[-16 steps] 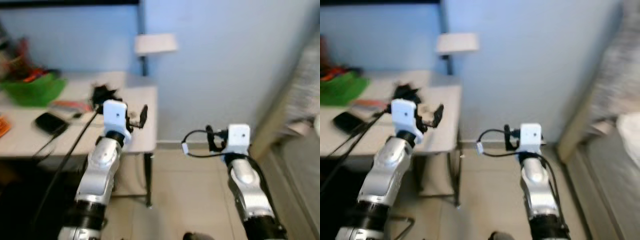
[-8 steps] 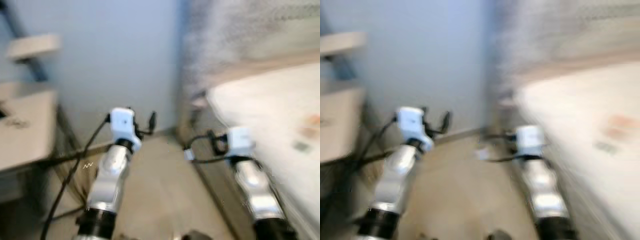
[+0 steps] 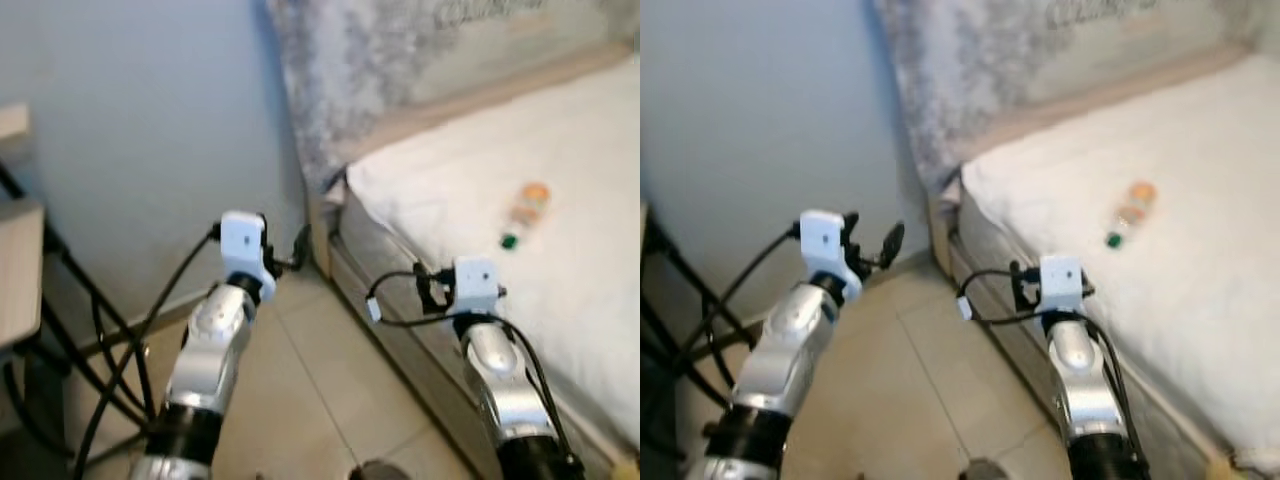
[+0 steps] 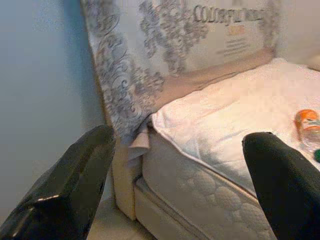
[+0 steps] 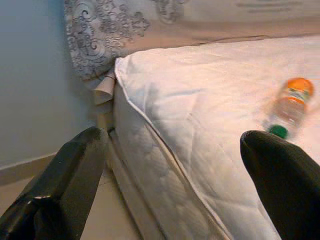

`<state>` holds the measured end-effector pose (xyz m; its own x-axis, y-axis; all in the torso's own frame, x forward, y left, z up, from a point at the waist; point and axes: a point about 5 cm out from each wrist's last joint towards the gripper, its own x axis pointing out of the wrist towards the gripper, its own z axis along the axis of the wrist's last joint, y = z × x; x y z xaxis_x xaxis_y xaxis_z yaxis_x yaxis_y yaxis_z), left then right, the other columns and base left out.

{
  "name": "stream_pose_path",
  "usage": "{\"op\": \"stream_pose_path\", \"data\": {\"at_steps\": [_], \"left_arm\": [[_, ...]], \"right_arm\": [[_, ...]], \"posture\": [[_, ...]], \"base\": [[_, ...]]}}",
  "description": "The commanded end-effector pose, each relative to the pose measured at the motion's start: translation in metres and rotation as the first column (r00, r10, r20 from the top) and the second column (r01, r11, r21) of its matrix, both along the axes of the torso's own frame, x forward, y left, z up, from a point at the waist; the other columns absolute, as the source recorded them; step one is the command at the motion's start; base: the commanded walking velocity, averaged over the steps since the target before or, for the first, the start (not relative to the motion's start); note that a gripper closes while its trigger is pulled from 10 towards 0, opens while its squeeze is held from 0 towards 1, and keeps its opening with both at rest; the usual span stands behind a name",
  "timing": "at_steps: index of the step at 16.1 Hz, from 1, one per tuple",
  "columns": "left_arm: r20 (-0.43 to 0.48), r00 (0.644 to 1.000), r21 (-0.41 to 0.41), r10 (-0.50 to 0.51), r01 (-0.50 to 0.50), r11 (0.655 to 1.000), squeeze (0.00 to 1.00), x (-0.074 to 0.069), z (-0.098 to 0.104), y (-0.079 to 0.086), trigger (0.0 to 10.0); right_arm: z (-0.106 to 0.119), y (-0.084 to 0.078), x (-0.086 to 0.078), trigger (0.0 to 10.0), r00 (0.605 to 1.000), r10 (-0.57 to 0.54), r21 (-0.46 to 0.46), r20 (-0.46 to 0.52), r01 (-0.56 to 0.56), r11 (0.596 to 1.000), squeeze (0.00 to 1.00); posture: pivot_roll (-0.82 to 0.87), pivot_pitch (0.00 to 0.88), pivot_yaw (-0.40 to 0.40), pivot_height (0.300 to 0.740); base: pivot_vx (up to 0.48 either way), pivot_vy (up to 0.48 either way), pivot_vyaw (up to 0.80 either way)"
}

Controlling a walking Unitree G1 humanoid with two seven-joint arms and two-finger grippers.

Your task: Clean up the room

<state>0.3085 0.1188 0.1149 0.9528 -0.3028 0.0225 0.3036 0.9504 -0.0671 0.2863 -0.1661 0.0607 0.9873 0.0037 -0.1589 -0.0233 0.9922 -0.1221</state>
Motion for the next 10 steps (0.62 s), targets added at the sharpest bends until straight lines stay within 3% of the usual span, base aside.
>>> {"op": "stream_pose_path", "data": {"at_steps": [1, 4, 8, 10], "left_arm": [[-0.029, 0.999, 0.016, 0.014, -0.013, 1.0, 0.0, 0.0004, -0.0075, 0.0082, 10.0], [-0.013, 1.0, 0.01, 0.021, -0.021, 1.0, 0.0, 0.0019, -0.0073, 0.0085, 10.0], [-0.019, 0.999, -0.055, 0.031, -0.032, 0.998, 0.0, 0.0027, -0.0062, 0.0074, 10.0], [-0.019, 1.0, -0.029, 0.014, -0.014, 0.999, 0.0, 0.0021, -0.0073, 0.0068, 10.0]], "right_arm": [[0.0013, 0.0072, -0.0011, 10.0, 1.0, 0.01, 0.015, 0.017, -0.011, 1.0, 0.0], [0.0019, 0.0071, -0.0019, 10.0, 1.0, 0.004, 0.012, 0.021, -0.004, 1.0, 0.0], [0.0019, 0.012, -0.0028, 10.0, 0.999, 0.019, -0.004, 0.026, -0.018, 1.0, 0.0], [0.0006, 0.0133, -0.0038, 10.0, 0.999, 0.021, -0.002, 0.024, -0.021, 1.0, 0.0]], "posture": [[-0.11, 0.0, 0.053, 0.732], [-0.11, 0.0, 0.051, 0.732], [-0.11, 0.0, 0.051, 0.732], [-0.11, 0.0, 0.055, 0.732]], "base": [[0.0, 0.476, -0.8], [0.0, 0.411, -0.8], [0.0, 0.0, -0.8], [0.0, 0.42, -0.8]]}}
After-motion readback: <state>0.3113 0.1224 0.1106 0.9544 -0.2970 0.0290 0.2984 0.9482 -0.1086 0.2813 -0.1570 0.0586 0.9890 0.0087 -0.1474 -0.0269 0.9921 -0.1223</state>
